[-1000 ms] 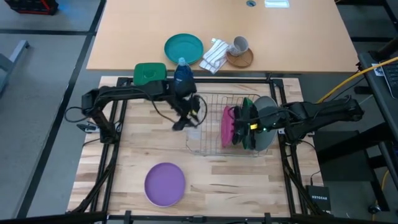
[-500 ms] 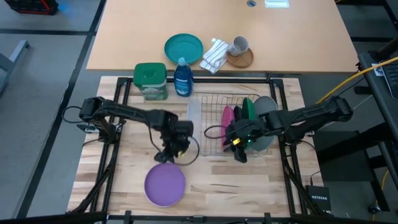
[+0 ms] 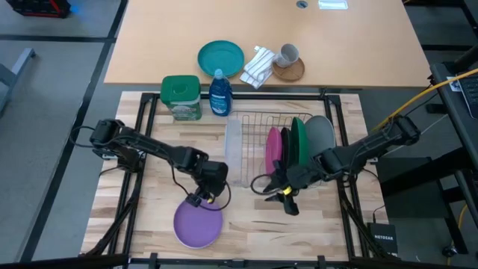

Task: Sort dishes
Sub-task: Put the purple plate into the dish rack

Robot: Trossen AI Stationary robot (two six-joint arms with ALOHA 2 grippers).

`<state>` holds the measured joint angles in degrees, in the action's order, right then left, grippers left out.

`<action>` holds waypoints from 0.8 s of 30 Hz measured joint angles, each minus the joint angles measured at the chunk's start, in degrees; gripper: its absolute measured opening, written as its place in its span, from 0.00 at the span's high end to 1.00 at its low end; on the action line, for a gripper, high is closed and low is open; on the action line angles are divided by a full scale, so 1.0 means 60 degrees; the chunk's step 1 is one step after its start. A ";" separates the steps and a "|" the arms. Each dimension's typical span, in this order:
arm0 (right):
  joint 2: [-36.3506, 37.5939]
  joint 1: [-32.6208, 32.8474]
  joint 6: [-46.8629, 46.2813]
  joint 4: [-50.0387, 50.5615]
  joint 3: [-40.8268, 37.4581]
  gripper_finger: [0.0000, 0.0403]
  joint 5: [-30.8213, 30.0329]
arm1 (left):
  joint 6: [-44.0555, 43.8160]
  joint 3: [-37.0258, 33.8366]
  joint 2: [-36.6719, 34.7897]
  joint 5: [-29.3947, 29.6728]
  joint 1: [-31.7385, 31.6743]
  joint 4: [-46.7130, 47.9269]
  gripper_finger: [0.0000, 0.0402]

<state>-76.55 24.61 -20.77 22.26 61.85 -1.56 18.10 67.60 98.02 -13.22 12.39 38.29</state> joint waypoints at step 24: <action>0.0000 0.1211 -0.0572 0.0015 0.0000 0.63 -0.1920 | -0.0444 -0.1506 0.0107 0.0274 0.0675 -0.1408 0.69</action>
<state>-76.55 31.88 -24.20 22.36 61.84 -13.07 15.44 58.57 98.66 -11.57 16.45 29.84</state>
